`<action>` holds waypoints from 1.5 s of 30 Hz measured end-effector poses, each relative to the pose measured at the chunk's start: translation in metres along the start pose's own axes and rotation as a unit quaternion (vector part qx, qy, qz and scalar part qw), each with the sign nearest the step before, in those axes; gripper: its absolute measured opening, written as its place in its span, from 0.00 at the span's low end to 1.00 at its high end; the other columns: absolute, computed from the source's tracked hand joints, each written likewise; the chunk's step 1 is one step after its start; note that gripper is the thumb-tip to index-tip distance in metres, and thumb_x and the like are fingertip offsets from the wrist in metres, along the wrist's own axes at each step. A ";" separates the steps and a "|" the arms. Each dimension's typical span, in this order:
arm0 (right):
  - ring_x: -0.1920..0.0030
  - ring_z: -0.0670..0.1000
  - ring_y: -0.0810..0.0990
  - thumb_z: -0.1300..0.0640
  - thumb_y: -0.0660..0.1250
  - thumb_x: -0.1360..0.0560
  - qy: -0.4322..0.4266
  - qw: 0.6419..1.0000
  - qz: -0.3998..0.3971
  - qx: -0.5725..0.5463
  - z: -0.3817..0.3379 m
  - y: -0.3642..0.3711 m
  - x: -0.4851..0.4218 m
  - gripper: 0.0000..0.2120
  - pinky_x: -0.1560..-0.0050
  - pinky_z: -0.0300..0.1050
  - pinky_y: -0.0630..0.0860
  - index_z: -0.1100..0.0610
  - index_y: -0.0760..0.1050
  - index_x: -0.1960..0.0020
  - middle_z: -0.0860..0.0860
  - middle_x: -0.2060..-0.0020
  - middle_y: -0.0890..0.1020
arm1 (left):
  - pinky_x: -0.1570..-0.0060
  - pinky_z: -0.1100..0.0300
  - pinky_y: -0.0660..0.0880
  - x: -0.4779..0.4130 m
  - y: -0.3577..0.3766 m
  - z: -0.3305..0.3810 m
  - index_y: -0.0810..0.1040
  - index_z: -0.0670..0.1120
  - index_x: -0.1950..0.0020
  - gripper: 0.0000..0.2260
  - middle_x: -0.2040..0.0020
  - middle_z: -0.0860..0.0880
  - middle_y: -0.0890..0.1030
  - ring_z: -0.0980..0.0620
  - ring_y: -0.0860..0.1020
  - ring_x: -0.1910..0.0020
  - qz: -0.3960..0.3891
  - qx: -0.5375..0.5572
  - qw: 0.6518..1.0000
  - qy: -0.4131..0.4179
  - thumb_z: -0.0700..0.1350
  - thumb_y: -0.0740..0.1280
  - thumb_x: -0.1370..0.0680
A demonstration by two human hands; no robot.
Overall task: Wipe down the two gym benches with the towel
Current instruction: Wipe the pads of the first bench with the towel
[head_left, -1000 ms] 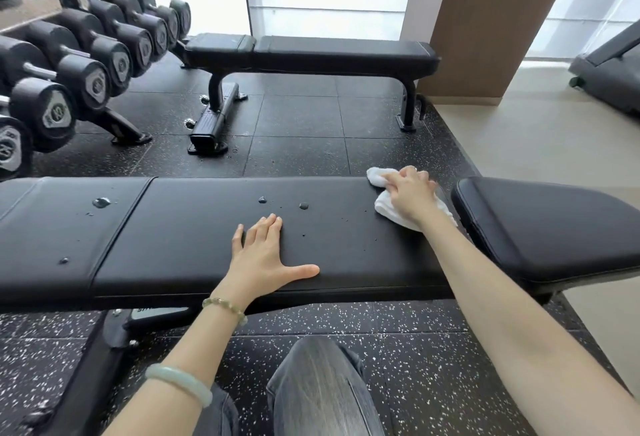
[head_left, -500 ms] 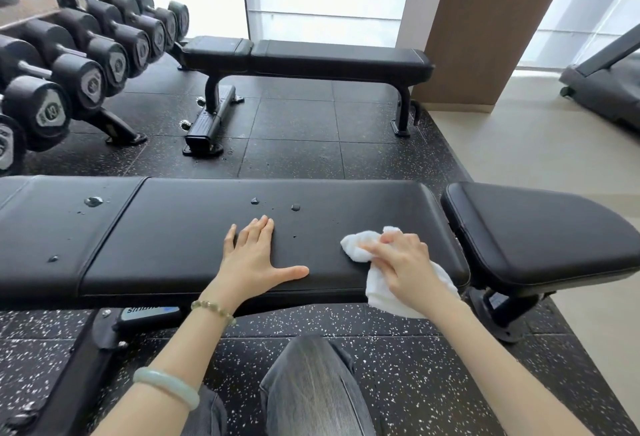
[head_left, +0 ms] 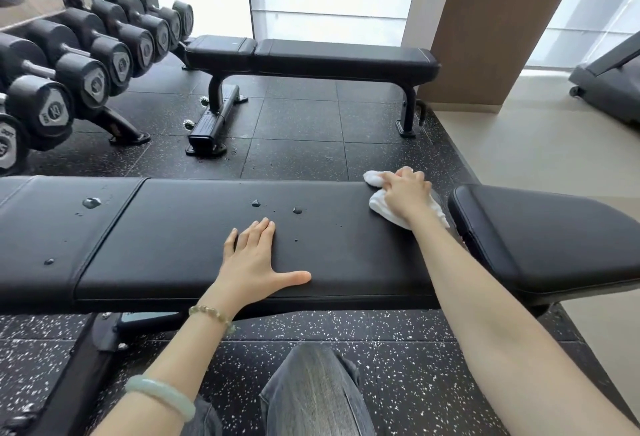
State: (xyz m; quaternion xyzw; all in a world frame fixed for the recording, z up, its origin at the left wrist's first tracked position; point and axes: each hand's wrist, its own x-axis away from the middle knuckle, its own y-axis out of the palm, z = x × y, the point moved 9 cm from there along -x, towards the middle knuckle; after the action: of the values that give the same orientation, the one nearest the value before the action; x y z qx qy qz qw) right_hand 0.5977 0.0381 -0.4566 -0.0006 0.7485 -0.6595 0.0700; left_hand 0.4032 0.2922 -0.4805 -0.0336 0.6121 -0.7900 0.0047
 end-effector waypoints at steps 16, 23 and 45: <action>0.54 0.60 0.74 0.57 0.56 0.31 -0.224 0.966 0.039 -0.126 -0.057 -0.011 0.181 0.16 0.57 0.51 0.65 0.42 0.70 0.46 0.53 0.49 0.77 | 0.28 0.51 0.34 0.004 0.000 0.002 0.47 0.47 0.22 0.65 0.22 0.52 0.48 0.55 0.42 0.24 -0.010 -0.013 1.000 0.004 0.84 0.36 0.51; 0.51 0.62 0.73 0.55 0.52 0.30 -0.208 0.973 0.032 -0.093 -0.055 -0.013 0.123 0.21 0.54 0.51 0.62 0.42 0.76 0.43 0.55 0.47 0.76 | 0.28 0.52 0.35 0.002 -0.002 0.001 0.48 0.47 0.22 0.63 0.22 0.52 0.49 0.55 0.44 0.24 0.004 -0.015 1.000 0.001 0.84 0.43 0.49; 0.59 0.59 0.76 0.60 0.63 0.40 -0.206 0.973 0.091 -0.052 -0.104 -0.005 0.183 0.17 0.64 0.53 0.72 0.48 0.76 0.53 0.54 0.52 0.78 | 0.27 0.53 0.37 0.005 -0.001 -0.002 0.48 0.47 0.22 0.58 0.22 0.53 0.48 0.55 0.44 0.24 0.013 0.042 0.999 0.015 0.79 0.51 0.44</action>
State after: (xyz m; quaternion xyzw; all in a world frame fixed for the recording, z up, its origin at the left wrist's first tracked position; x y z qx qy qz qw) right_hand 0.4047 0.1226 -0.4583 -0.0720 0.7481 -0.5961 0.2826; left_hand 0.3980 0.2943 -0.4803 -0.0135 0.5785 -0.8156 0.0073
